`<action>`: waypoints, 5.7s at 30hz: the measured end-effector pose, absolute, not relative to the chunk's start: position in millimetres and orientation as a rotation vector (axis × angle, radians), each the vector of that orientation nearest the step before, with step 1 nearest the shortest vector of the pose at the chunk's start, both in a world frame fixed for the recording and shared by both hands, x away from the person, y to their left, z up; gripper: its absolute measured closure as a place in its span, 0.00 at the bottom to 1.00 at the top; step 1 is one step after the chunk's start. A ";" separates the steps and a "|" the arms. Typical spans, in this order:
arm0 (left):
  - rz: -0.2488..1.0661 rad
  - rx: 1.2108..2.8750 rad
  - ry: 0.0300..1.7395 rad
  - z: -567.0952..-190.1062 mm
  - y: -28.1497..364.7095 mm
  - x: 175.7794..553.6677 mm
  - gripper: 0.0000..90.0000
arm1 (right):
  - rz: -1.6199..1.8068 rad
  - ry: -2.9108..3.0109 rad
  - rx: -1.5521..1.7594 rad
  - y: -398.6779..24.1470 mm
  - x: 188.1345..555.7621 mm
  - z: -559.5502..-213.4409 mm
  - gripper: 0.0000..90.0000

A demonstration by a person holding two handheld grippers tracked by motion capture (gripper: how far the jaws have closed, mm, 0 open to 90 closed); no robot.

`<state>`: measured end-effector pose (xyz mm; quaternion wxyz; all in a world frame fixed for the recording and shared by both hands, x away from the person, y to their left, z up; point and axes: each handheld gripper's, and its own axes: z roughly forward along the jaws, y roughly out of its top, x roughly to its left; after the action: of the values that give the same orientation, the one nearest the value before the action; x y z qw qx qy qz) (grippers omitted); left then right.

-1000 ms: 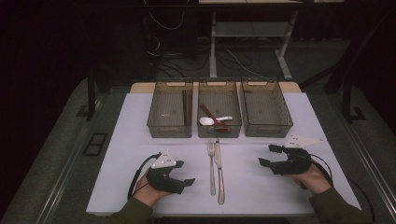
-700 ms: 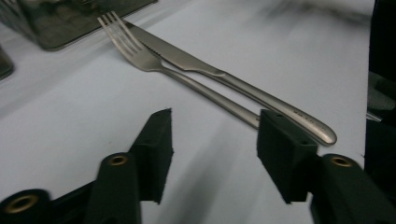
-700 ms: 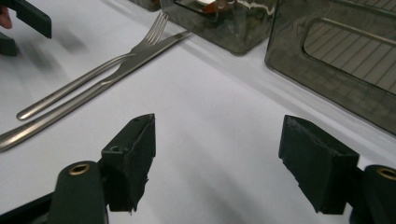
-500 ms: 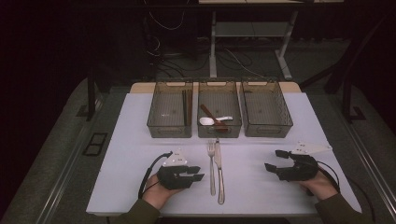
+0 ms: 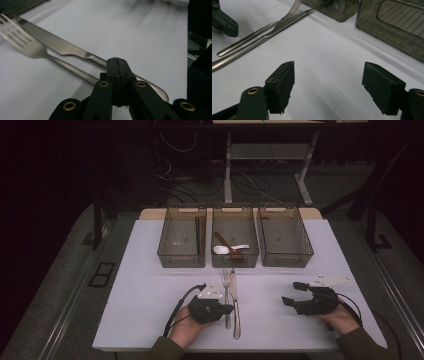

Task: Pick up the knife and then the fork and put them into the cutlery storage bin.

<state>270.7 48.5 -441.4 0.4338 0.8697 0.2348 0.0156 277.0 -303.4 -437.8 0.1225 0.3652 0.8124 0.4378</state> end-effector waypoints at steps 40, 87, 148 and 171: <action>0.223 2.211 0.806 -436.0 95.4 301.6 0.87 | 1.263 2.371 1.048 -302.8 277.3 -438.0 0.29; 0.281 2.106 0.641 -415.4 56.5 294.2 0.94 | 1.627 2.471 1.133 -199.4 336.0 -409.2 0.48; 0.217 2.020 0.731 -437.6 160.1 271.3 0.17 | 1.448 2.083 1.238 -333.4 407.8 -294.6 0.97; 0.193 2.065 0.728 -442.7 157.9 272.7 0.00 | 1.277 2.183 1.402 -339.3 462.8 -340.2 0.97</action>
<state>272.7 157.9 -442.7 0.4543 0.8370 0.2950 0.0784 462.8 -339.3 -340.2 0.1248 0.4810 0.7491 0.4380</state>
